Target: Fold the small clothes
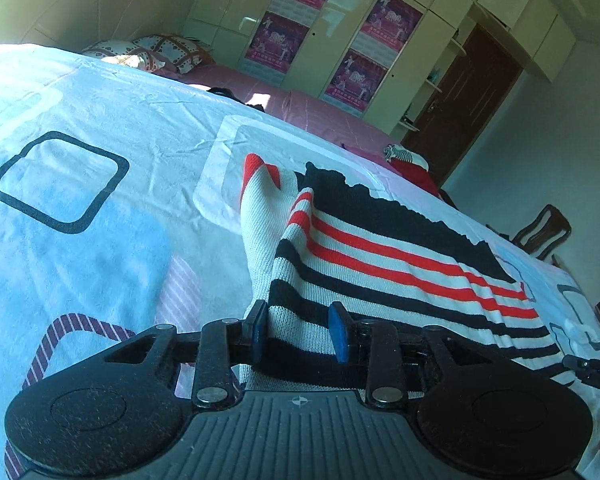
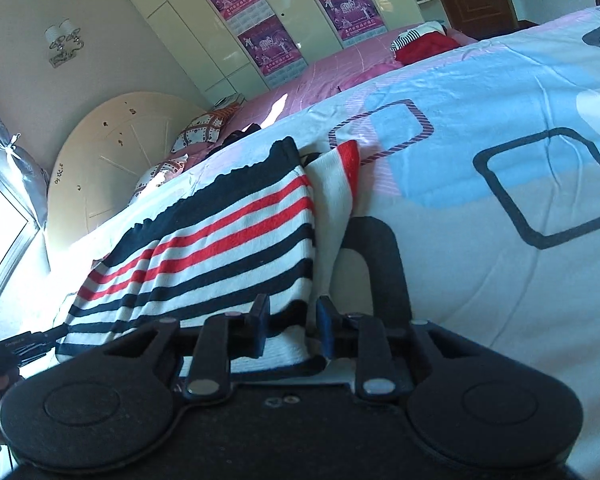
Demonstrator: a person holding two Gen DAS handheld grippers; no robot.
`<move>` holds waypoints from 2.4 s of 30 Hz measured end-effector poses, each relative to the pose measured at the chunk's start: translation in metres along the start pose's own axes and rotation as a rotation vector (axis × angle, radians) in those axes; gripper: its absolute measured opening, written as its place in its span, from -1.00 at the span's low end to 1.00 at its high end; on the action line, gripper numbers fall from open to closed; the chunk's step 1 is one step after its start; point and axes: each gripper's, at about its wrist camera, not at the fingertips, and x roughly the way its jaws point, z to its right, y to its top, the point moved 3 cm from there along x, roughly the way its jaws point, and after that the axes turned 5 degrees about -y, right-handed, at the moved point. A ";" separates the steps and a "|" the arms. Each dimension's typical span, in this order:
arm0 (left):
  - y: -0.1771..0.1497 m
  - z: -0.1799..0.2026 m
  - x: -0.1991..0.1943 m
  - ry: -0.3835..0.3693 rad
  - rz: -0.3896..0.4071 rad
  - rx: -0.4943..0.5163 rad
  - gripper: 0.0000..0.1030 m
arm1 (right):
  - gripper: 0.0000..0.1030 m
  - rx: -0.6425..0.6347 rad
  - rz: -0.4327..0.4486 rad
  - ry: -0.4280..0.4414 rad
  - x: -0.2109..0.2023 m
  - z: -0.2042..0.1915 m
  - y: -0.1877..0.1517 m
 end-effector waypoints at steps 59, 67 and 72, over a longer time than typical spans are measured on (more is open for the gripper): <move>-0.002 0.118 0.032 0.080 0.014 0.398 -0.08 | -0.70 -0.354 0.056 -0.139 0.046 -0.125 -0.011; -0.059 0.136 0.037 0.054 -0.043 0.396 -0.07 | -0.79 -0.412 -0.007 -0.105 0.064 -0.167 -0.075; -0.050 0.146 0.025 0.020 0.002 0.408 -0.07 | -0.73 -0.401 0.020 -0.039 0.058 -0.193 -0.063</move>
